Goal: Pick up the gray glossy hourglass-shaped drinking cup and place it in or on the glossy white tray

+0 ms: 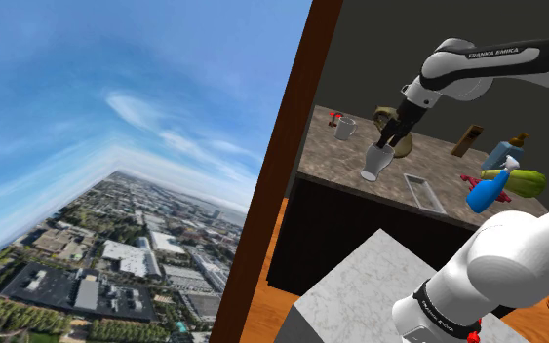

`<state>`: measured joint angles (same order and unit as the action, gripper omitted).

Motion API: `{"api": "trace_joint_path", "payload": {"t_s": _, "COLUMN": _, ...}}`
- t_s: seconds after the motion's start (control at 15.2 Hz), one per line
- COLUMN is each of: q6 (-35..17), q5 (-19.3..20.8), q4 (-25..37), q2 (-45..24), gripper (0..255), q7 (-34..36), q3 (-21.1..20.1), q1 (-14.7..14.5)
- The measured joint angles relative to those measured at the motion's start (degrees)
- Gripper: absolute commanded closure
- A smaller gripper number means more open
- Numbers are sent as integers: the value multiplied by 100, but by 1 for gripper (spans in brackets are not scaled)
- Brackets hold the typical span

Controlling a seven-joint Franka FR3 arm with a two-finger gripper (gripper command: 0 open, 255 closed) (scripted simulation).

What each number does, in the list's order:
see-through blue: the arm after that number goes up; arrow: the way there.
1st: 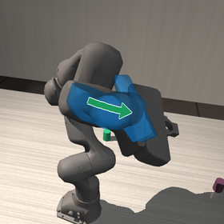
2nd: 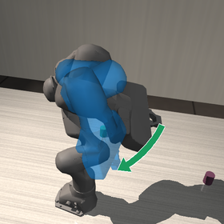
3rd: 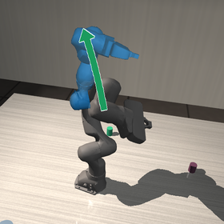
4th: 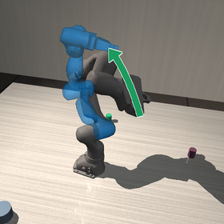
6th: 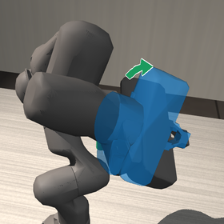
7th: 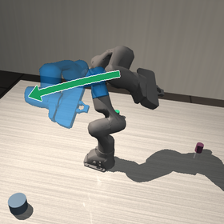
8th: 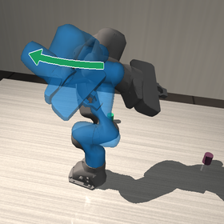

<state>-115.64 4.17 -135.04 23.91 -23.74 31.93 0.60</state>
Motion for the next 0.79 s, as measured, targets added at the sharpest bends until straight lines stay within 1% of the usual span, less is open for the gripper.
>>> {"api": "trace_joint_path", "payload": {"t_s": 0.13, "q6": -136, "q5": -185, "q4": 239, "q2": -404, "gripper": 0, "q7": -430, "q3": 324, "q1": -74}}
{"api": "trace_joint_path", "payload": {"t_s": 0.26, "q6": -332, "q5": -491, "q4": 474, "q2": -908, "gripper": 0, "q7": -867, "q3": 626, "q1": -196}}
{"api": "trace_joint_path", "payload": {"t_s": 0.4, "q6": -409, "q5": -843, "q4": 757, "q2": -1389, "gripper": 0, "q7": -1386, "q3": 941, "q1": -250}}
{"api": "trace_joint_path", "payload": {"t_s": 0.46, "q6": -443, "q5": -1103, "q4": 958, "q2": -1723, "gripper": 0, "q7": -1677, "q3": 1088, "q1": -291}}
{"api": "trace_joint_path", "payload": {"t_s": 0.53, "q6": -463, "q5": -1350, "q4": 1116, "q2": -2007, "gripper": 0, "q7": -1923, "q3": 1182, "q1": -309}}
{"api": "trace_joint_path", "payload": {"t_s": 0.59, "q6": -524, "q5": -1470, "q4": 1124, "q2": -2131, "gripper": 0, "q7": -2065, "q3": 1221, "q1": -300}}
{"api": "trace_joint_path", "payload": {"t_s": 0.79, "q6": -684, "q5": -1672, "q4": 1087, "q2": -2332, "gripper": 0, "q7": -2246, "q3": 1246, "q1": -300}}
